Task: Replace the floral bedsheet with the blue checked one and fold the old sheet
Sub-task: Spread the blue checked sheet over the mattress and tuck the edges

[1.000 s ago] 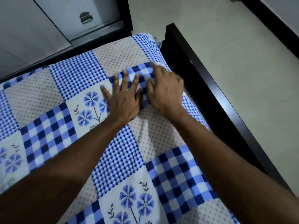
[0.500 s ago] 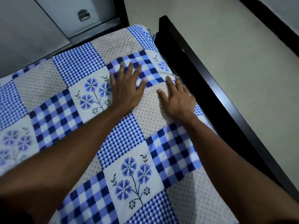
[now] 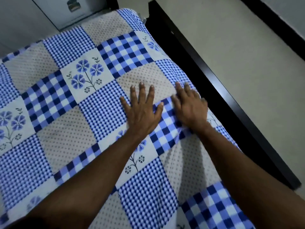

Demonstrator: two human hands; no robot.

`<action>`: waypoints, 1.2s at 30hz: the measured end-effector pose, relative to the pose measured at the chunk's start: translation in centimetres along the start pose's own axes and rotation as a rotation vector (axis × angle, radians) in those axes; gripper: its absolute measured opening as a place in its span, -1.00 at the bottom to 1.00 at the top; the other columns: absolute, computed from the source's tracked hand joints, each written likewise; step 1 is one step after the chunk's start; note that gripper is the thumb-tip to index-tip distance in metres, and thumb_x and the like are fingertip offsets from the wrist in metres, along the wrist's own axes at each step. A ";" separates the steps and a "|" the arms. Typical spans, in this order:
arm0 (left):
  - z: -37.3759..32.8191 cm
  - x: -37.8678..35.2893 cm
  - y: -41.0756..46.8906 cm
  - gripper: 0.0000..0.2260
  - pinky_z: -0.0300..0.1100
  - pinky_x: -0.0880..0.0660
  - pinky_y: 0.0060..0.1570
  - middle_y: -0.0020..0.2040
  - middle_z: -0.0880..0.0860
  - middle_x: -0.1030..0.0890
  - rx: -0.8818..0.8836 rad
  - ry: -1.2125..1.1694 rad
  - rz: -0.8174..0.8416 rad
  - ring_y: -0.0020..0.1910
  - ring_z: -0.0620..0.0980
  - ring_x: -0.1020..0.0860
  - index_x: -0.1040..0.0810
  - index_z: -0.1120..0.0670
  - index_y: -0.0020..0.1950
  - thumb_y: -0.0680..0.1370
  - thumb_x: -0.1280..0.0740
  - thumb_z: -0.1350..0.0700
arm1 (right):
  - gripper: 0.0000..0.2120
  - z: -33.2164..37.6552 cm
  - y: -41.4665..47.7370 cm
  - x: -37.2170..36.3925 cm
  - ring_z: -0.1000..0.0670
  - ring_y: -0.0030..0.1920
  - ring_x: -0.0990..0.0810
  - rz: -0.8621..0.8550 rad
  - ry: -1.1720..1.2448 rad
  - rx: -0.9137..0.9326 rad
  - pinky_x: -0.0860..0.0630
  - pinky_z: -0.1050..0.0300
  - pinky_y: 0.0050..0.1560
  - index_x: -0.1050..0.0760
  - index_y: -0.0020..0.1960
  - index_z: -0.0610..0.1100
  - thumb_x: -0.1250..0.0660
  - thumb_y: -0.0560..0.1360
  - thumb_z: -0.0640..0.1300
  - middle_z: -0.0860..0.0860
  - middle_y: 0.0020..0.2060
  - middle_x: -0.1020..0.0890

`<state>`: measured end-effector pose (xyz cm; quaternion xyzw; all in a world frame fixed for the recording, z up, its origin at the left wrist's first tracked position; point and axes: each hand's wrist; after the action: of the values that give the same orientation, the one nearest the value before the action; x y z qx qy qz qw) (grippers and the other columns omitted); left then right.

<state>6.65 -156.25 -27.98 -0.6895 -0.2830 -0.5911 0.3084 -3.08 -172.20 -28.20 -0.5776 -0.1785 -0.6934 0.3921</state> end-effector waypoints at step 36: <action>-18.1 -0.4 -24.1 -0.55 0.29 0.01 0.50 0.59 0.03 -0.24 -0.146 -0.234 -0.043 0.60 0.03 -0.08 -0.29 0.04 0.56 0.68 -0.07 0.00 | -0.52 -11.4 -26.2 3.0 -0.11 0.56 -0.23 -0.130 0.228 -0.074 -0.19 -0.20 0.51 -0.36 0.51 -0.05 -0.05 0.66 0.10 -0.04 0.55 -0.31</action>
<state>-23.17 -154.36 -24.19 -0.7681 -0.2882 -0.5320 0.2096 -30.33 -164.69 -23.09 -0.4961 -0.1442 -0.7847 0.3426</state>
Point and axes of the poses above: each hand's wrist, its own y-axis towards the middle knuckle, its own x-axis out of the back of the hand, z = x × y
